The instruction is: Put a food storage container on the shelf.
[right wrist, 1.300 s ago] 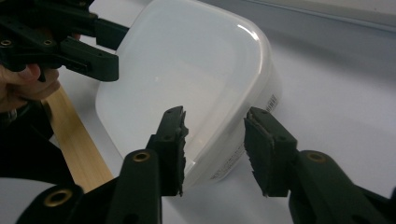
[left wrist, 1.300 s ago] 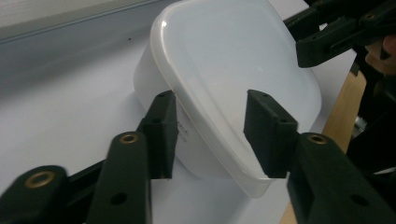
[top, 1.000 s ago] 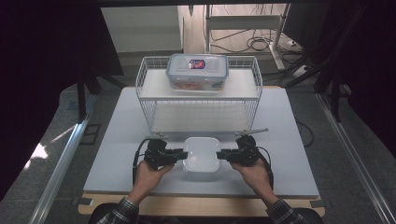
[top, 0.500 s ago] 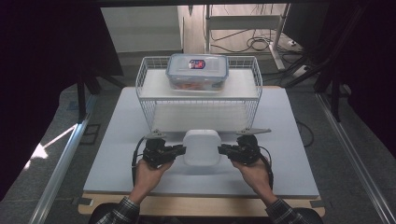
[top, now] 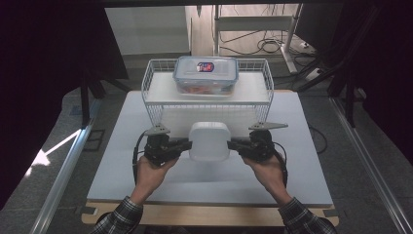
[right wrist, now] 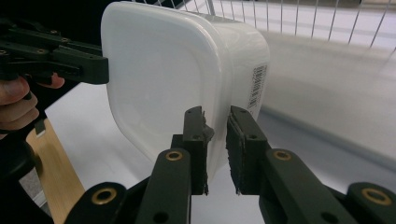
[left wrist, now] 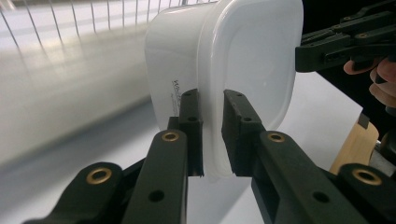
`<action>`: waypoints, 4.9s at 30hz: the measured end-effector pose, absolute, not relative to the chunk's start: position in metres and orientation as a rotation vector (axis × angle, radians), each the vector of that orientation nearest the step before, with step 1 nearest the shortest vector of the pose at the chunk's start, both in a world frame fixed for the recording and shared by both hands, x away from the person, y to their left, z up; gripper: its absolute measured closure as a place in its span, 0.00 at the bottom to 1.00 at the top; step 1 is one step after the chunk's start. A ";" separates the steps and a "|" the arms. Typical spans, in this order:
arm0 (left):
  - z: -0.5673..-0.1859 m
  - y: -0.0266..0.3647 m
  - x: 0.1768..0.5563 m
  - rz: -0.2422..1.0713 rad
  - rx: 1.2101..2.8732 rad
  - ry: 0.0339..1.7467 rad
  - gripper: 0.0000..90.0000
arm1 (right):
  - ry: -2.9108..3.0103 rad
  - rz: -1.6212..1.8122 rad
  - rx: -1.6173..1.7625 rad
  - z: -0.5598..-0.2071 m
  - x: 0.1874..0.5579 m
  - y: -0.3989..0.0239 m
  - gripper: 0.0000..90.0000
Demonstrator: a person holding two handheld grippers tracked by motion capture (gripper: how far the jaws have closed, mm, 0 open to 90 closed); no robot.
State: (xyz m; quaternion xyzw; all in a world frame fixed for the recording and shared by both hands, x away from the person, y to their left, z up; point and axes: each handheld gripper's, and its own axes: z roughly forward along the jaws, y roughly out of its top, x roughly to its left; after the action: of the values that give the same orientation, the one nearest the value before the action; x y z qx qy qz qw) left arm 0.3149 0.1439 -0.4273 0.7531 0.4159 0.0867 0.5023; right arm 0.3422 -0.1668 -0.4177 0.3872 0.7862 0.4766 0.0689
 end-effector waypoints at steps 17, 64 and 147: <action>-0.353 0.150 0.325 0.352 1.782 0.946 0.88 | 2.288 1.510 1.070 -0.352 0.358 -0.159 0.87; -0.253 0.162 0.417 0.364 1.691 0.984 0.85 | 2.133 1.522 1.059 -0.234 0.435 -0.136 0.86; -0.274 0.154 0.423 0.482 1.707 0.887 0.11 | 2.147 1.629 1.012 -0.266 0.448 -0.153 0.16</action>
State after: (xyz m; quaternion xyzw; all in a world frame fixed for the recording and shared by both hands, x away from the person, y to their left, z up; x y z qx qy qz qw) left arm 0.4228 0.1541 -0.2742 0.7204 0.3743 0.2032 0.5474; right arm 0.4475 -0.1531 -0.2660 0.3485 0.7394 0.5610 0.1308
